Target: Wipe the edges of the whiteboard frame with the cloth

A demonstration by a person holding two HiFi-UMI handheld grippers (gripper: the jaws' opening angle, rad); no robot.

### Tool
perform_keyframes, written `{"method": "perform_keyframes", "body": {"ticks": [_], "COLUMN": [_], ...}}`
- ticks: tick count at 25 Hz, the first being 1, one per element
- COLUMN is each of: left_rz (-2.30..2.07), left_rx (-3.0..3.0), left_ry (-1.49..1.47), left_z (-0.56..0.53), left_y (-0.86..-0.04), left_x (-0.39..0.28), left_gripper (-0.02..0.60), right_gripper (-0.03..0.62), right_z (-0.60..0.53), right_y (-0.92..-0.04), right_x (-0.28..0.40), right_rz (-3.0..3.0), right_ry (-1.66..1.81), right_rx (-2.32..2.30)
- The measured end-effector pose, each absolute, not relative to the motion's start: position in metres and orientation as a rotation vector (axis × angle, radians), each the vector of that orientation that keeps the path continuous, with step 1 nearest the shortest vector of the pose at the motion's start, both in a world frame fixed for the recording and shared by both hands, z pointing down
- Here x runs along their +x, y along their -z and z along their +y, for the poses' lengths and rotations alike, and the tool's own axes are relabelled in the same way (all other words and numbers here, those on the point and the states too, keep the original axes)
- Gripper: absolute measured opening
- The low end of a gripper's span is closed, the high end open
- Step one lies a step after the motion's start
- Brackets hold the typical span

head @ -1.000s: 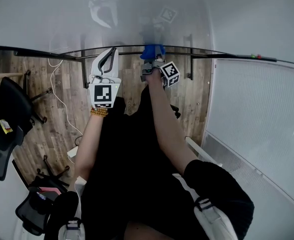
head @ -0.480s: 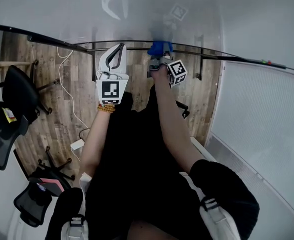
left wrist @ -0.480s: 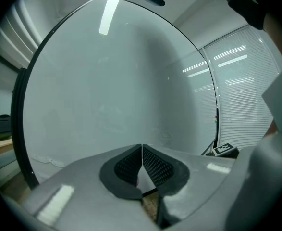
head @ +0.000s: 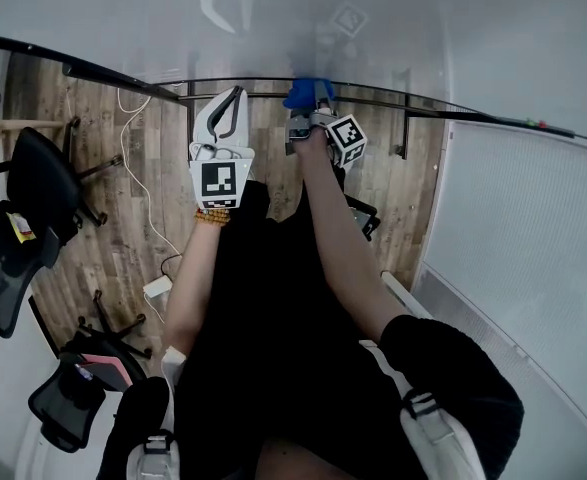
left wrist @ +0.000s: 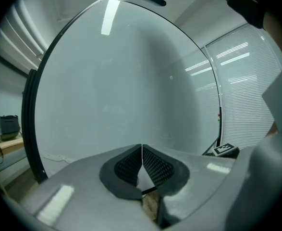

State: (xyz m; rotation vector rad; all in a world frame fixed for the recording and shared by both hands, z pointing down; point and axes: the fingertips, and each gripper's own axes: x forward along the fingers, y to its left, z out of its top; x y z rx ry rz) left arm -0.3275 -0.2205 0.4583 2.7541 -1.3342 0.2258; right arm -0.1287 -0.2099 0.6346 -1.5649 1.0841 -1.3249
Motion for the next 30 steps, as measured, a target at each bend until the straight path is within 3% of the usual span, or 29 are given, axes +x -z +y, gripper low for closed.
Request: {"method": "perform_keyframes", "body": {"ticks": [30], "left_rz": [-1.55], "left_rx": [2.604], "left_ry": [-0.239], "left_z": [-0.238], "left_y": [-0.474], "left_x": [-0.414], "left_gripper": [0.0], "right_gripper": [0.069], "right_z": [-0.246], "right_y": [-0.639], "right_x": [-0.254], "right_rz": [1.243], "right_ry": [1.518], "right_rx": [-1.46]}}
